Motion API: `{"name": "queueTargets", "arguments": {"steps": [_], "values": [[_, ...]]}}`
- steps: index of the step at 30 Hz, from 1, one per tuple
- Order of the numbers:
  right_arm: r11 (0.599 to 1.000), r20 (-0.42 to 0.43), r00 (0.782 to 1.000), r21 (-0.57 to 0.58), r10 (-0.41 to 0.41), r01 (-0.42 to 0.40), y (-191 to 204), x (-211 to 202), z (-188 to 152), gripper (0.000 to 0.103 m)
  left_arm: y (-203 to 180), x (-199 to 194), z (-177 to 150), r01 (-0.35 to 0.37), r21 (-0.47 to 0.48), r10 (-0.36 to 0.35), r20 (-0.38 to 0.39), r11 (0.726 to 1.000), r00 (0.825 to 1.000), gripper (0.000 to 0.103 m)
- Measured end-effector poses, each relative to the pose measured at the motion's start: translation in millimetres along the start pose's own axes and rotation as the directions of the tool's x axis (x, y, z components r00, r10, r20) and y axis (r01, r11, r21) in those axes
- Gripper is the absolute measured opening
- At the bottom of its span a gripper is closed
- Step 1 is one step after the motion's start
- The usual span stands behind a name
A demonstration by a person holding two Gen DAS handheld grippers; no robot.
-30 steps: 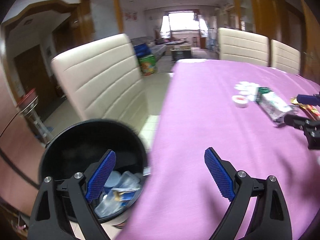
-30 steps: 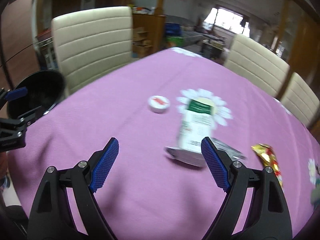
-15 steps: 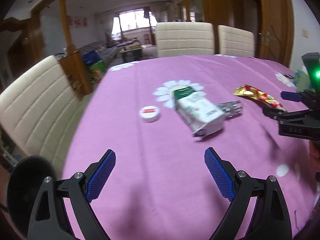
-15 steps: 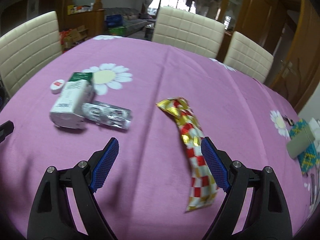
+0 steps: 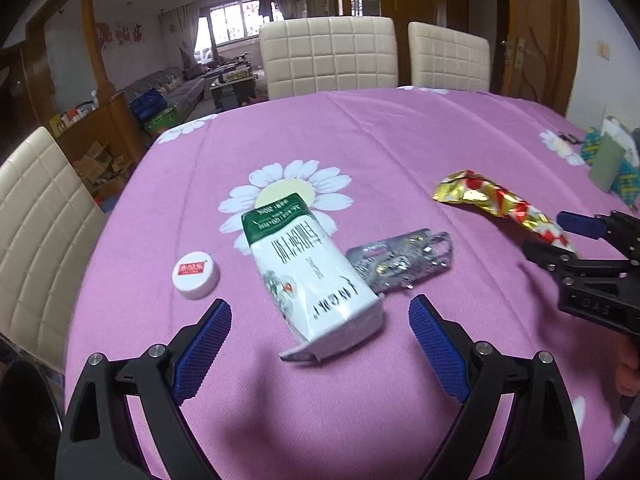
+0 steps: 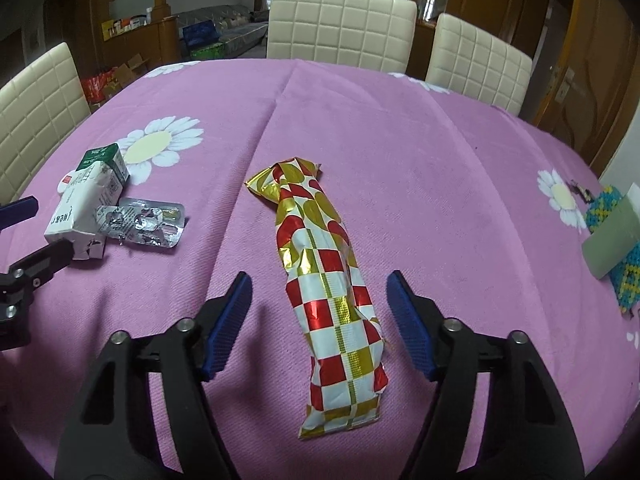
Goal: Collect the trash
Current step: 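Move the left tool to the white milk carton while the right tool moves to the checkered wrapper, then grasp the white milk carton with the left tool while the right tool grasps the red-gold wrapper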
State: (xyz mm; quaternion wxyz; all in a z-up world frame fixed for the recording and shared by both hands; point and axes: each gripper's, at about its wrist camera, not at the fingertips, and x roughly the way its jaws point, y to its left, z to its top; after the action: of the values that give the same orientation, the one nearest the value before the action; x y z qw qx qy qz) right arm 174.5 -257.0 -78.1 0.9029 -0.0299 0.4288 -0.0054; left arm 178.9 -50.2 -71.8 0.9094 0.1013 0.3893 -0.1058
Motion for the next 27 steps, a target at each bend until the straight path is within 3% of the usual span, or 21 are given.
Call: {"name": "queueTargets", "arguments": {"steps": [3,6,12,16,22,27], "values": [[1.0,-0.026,0.999,0.009,0.027,-0.026,0.1,6.6,-0.9,0.052,4.7,9.1,2.4,-0.024,-0.011,0.024,-0.018,1.0,1.0,0.088],[1.0,-0.04,0.999,0.009,0.024,-0.024,1.3,12.2,-3.7,0.042,12.6,15.9,2.2,0.005,-0.046,-0.007,-0.043,0.999,0.999,0.088],[1.0,-0.018,0.999,0.001,0.027,-0.027,4.2,6.4,-4.4,0.032,12.8,18.6,-0.6,0.015,-0.05,-0.017,-0.045,0.999,0.999,0.087],[0.999,-0.008,0.999,-0.01,0.035,-0.035,9.4,1.0,-4.8,0.028,13.7,14.0,-3.4,0.03,-0.046,-0.032,-0.054,0.998,0.998,0.055],[0.998,0.033,0.998,-0.029,0.05,-0.049,19.9,-15.3,-3.0,0.026,10.7,-7.7,-14.0,-0.008,-0.001,0.008,-0.009,1.0,1.0,0.053],[0.995,0.055,0.996,-0.061,0.076,-0.072,32.8,-28.2,-0.7,0.026,14.3,-32.7,-23.0,-0.002,0.011,0.002,0.043,1.0,0.999,0.053]]}}
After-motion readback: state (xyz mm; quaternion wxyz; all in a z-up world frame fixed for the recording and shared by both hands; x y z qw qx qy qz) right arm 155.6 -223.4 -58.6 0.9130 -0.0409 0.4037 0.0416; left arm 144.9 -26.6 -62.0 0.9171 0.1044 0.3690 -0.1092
